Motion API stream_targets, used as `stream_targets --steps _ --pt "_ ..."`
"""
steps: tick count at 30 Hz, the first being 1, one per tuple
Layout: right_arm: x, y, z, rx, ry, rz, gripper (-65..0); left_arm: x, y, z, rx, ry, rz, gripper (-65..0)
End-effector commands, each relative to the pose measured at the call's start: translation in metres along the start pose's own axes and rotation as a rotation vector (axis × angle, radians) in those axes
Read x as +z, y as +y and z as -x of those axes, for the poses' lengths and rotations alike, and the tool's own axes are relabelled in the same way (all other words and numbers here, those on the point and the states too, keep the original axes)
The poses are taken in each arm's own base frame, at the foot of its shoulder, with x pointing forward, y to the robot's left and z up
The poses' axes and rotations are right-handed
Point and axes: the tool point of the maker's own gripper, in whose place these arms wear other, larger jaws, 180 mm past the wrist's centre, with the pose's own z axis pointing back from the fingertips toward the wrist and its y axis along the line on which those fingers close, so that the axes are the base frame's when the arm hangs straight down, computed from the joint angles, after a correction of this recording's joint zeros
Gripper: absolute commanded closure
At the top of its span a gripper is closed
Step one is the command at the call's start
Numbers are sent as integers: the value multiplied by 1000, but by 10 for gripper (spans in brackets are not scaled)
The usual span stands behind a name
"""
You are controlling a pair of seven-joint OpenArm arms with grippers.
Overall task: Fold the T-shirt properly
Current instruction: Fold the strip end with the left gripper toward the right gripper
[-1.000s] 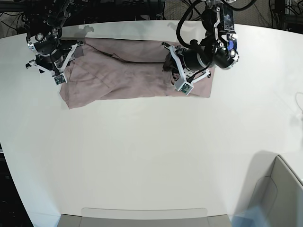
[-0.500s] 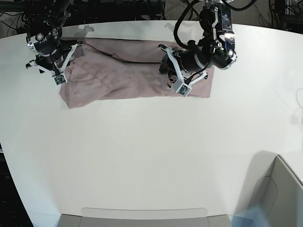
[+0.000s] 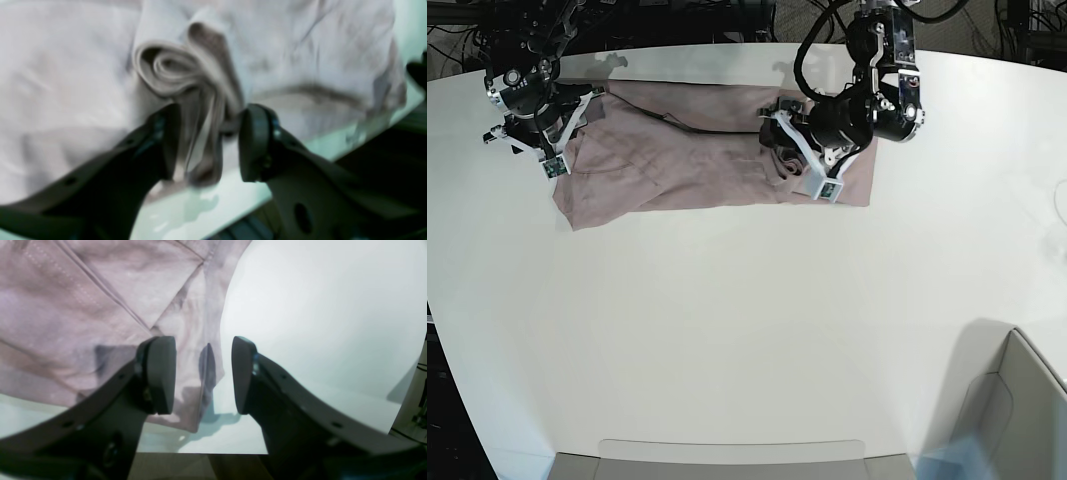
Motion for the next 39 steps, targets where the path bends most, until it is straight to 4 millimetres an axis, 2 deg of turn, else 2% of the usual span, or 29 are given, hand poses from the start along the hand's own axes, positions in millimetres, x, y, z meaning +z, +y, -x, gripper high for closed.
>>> stream_targets --steps 1,6,8,12,16,19,23,26,28,31,35,39 --pt "3 -3 -7 15 -27 9 -272 5 -9 -17 -29 -52 23 -290" --pt "4 -4 -8 16 -28 11 -272 24 -20 -42 -205 -146 29 -253" --pt "4 -5 -8 17 -28 12 -272 28 -23 -41 -300 -155 36 -232" --pt "4 -5 -8 14 -29 12 -272 37 0 -43 -361 -176 -11 -152" --pt "4 -10 -15 6 -45 25 -272 48 33 -43 -300 -189 -86 -67" --pt "5 -14 -22 -3 -65 33 -272 50 52 -35 -279 -157 -119 -26" --pt "9 -37 -35 -107 -118 78 -276 41 71 -19 -252 -84 -127 -1" --pt "15 -54 -41 -200 -183 89 -297 35 76 -12 -235 -54 -120 0" --pt "17 -63 -33 -252 -157 92 -316 31 78 -6 -223 -37 -113 0" --pt "16 -80 -11 -297 -42 100 -324 27 79 -2 -211 -19 -105 0" --pt "-5 -93 17 -399 74 49 -324 24 80 2 -204 -7 -99 0" --pt "-27 -90 36 -446 141 -22 -324 24 80 2 -205 -6 -98 0"
